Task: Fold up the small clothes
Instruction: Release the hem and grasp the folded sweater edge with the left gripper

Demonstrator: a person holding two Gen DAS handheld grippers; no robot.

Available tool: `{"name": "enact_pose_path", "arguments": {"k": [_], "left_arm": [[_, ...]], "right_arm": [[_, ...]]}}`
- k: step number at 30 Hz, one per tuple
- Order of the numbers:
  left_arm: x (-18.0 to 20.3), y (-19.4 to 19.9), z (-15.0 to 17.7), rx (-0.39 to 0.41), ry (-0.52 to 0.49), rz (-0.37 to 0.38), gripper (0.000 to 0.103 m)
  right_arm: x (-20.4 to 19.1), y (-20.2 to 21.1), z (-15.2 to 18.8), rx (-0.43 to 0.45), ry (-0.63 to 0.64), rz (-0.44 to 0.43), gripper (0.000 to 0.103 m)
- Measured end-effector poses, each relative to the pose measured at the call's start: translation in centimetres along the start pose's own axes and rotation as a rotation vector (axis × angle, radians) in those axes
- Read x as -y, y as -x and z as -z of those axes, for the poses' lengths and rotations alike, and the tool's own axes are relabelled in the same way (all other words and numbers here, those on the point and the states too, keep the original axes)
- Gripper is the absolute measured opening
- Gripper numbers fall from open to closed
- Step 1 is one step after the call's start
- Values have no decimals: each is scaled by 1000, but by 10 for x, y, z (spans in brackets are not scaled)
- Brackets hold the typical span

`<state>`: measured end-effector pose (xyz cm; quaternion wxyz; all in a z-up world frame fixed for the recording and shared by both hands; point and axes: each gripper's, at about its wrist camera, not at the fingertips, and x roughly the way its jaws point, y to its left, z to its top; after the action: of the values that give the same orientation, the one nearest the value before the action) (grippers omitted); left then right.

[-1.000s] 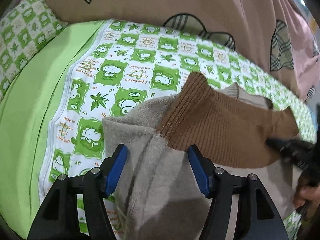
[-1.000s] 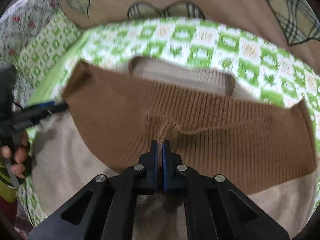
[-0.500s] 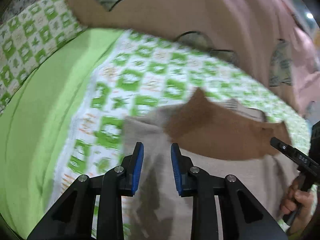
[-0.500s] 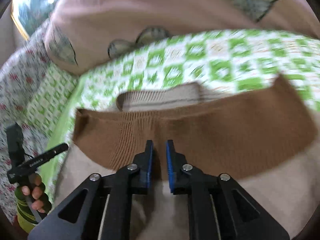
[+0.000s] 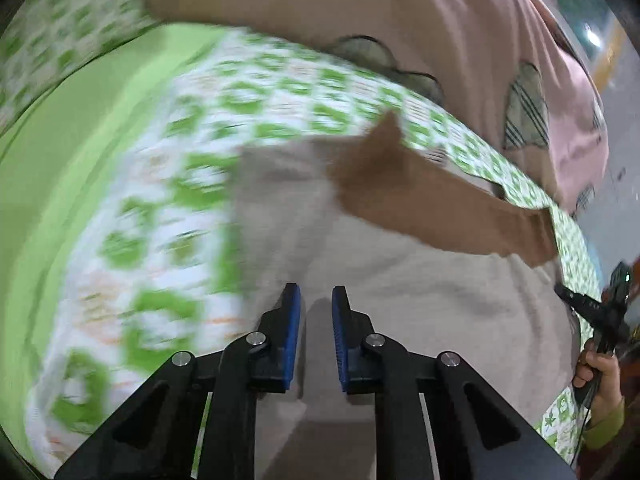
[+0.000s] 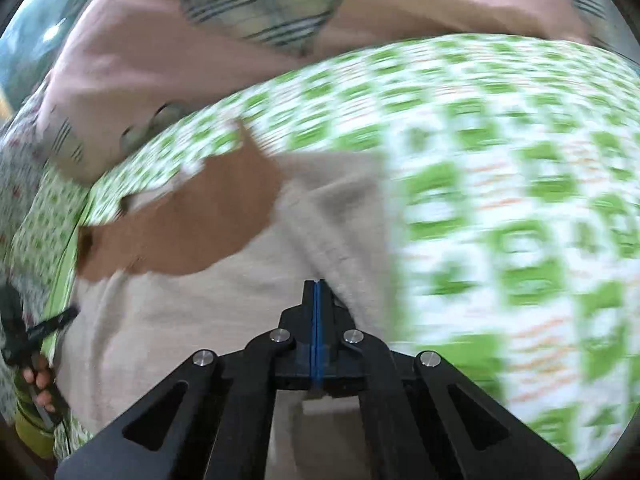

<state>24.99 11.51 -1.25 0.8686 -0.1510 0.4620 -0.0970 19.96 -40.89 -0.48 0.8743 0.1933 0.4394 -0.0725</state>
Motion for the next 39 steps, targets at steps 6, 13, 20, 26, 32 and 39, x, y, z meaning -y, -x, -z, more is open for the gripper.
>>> {"name": "enact_pose_path", "arguments": {"k": [6, 13, 20, 26, 32, 39], "left_arm": [[-4, 32, 21, 5, -3, -56, 28], [11, 91, 75, 38, 153, 31, 55], [17, 88, 141, -69, 354, 188, 62], [37, 73, 150, -39, 387, 252, 72], [30, 56, 141, 24, 488, 275, 74], [18, 42, 122, 90, 560, 245, 74]], "right_arm": [[-7, 20, 4, 4, -18, -2, 4], [-40, 55, 49, -12, 5, -131, 8], [-62, 84, 100, 2, -12, -232, 50], [-75, 95, 121, -8, -14, -281, 51], [-74, 96, 136, -31, -38, -289, 53], [-79, 95, 144, -51, -44, -296, 55]]}}
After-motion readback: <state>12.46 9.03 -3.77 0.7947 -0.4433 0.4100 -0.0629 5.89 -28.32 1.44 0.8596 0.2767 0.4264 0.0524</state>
